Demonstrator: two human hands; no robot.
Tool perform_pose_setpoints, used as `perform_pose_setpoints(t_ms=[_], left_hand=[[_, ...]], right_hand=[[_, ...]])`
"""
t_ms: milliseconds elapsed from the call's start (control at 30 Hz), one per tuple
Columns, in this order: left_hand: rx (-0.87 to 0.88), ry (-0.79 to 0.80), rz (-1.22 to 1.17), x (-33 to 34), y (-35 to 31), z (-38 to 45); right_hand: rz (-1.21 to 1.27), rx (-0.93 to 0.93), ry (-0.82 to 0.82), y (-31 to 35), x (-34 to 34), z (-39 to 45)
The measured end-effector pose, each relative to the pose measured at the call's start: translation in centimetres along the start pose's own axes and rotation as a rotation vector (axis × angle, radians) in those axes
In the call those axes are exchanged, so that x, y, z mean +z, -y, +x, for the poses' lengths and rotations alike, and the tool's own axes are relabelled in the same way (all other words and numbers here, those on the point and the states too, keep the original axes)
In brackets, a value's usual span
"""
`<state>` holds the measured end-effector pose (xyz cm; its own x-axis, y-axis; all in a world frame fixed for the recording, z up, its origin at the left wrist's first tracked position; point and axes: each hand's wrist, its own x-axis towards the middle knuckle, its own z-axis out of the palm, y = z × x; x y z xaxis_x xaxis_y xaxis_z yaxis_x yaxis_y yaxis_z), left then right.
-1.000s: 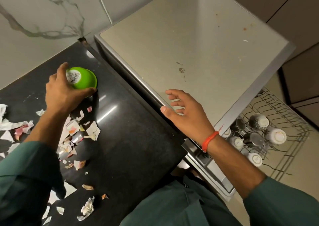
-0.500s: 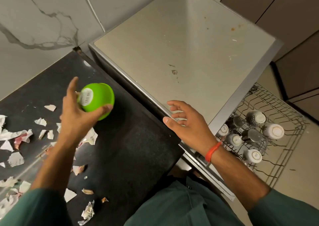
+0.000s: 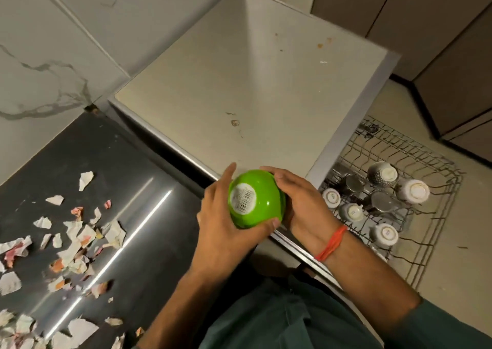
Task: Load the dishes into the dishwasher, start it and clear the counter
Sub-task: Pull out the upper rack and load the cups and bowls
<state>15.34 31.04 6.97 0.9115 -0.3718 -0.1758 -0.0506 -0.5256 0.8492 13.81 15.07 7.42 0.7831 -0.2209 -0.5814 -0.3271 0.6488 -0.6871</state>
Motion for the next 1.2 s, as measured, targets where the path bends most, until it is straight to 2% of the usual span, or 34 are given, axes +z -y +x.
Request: perform_pose_setpoints(t_ms=[133,233,300,367,467,667,867,1000,1200], left_hand=[[-0.064,0.089,-0.166,2.8,-2.1,0.2],[-0.271,0.132,-0.469,5.1,-4.0,0.8],[-0.414,0.249,-0.619,6.8,-5.3,1.3],[-0.459,0.337,-0.711,8.4,-6.6,1.3],[-0.475,0.369,-0.779,11.1,-8.7,1.1],[-0.445,0.37,-0.757,16.4,-11.6,1.1],[-0.459,0.372,-0.812,19.6,-13.3,1.4],[-0.486,0.36,-0.792,20.9,-13.5,2.0],[-0.477,0.478,-0.599,21.7,-13.0,3.8]], right_hand=[[0.075,-0.053,-0.067,2.3,-4.9,-0.7],[0.139,-0.047,-0.087,3.5,-8.6,-1.6],[0.179,-0.066,-0.101,4.2,-10.9,-2.4],[0.203,-0.107,-0.136,4.9,-13.1,-3.1],[0.168,-0.158,-0.21,5.7,-16.4,-4.2],[-0.115,-0.181,-0.221,6.4,-21.3,-6.4],[-0.52,-0.335,-0.052,7.0,-25.0,-7.6],[-0.761,-0.433,-0.09,6.9,-26.9,-6.9],[-0.852,-0.41,-0.167,6.4,-28.4,-4.0]])
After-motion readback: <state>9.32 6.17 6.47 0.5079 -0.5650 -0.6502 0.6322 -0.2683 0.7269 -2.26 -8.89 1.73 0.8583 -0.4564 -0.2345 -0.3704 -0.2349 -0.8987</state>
